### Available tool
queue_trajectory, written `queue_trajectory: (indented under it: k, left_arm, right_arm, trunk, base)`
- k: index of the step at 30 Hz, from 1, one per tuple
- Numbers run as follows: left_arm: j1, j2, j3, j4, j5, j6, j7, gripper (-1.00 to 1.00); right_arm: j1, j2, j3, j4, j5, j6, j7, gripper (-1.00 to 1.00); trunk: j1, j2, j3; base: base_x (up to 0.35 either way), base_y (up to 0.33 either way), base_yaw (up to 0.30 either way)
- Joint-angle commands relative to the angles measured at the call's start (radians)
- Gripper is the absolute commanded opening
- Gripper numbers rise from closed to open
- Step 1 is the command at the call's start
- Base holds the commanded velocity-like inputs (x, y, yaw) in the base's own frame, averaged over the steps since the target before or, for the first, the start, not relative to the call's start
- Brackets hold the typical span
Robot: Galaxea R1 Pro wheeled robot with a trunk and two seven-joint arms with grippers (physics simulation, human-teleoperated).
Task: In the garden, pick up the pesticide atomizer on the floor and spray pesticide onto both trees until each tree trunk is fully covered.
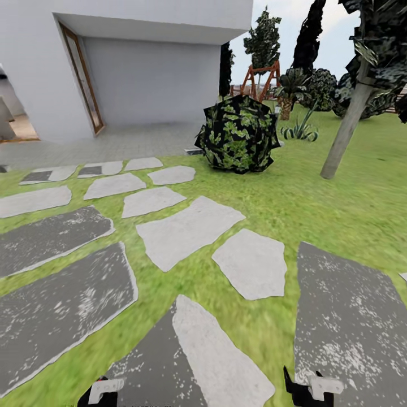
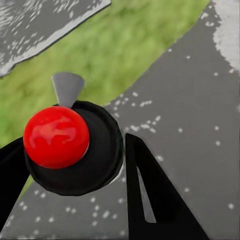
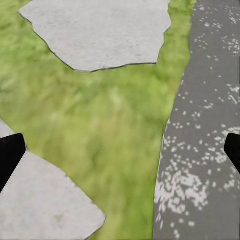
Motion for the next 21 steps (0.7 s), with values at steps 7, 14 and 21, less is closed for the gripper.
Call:
queue_trajectory:
  k: [7,14,21]
  left_arm:
    - [-0.001,0.000,-0.001,0.001,0.006,-0.003,0.001,-1.00]
    - [-0.001,0.000,-0.001,0.001,0.006,-0.003,0.001,-1.00]
    - [-0.001,0.000,-0.001,0.001,0.006,-0.003,0.001,-1.00]
  right_arm:
    - [0.000,0.000,0.002,0.000,-0.005,-0.003,0.000,1.00]
    - [0.000,0.000,0.002,0.000,-0.005,-0.003,0.000,1.00]
    - [0.000,0.000,0.001,0.000,-0.005,-0.003,0.000,1.00]
  trunk:
    - [0.000,0.000,0.004]
    - [0.000,0.000,0.008]
    - [0.000,0.000,0.013]
  base:
    - [0.000,0.000,0.276]
    - [-0.176,-0.105,0.274]
    - [-0.274,-0.164,0.274]
